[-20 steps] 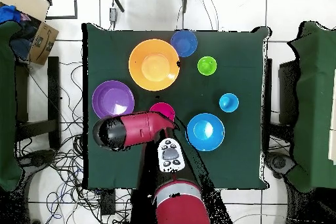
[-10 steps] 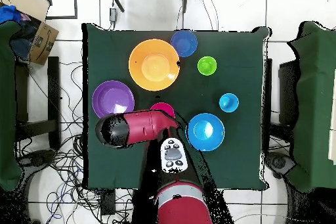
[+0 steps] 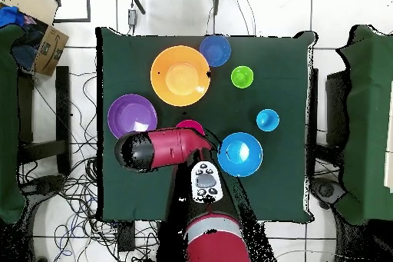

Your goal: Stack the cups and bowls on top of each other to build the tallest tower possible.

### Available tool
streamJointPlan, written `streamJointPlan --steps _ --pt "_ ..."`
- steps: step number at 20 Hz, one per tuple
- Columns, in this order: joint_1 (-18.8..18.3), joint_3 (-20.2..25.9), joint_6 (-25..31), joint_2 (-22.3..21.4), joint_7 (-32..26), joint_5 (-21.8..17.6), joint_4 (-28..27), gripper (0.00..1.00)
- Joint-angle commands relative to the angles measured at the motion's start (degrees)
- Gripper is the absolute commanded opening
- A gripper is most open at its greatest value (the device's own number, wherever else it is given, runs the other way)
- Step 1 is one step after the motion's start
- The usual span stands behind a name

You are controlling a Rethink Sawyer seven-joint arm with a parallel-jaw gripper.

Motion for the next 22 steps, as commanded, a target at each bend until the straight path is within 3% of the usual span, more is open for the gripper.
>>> streamJointPlan --steps 1,17,22 --pt "-0.23 -0.8 0.46 2.49 2.31 -3.04 0.15 0.0" --pt "-1.17 0.42 0.66 3.5 1.38 -2.7 1.61 0.0" --pt "-1.38 0.14 -1.6 3.24 1.94 -3.23 4.03 0.0"
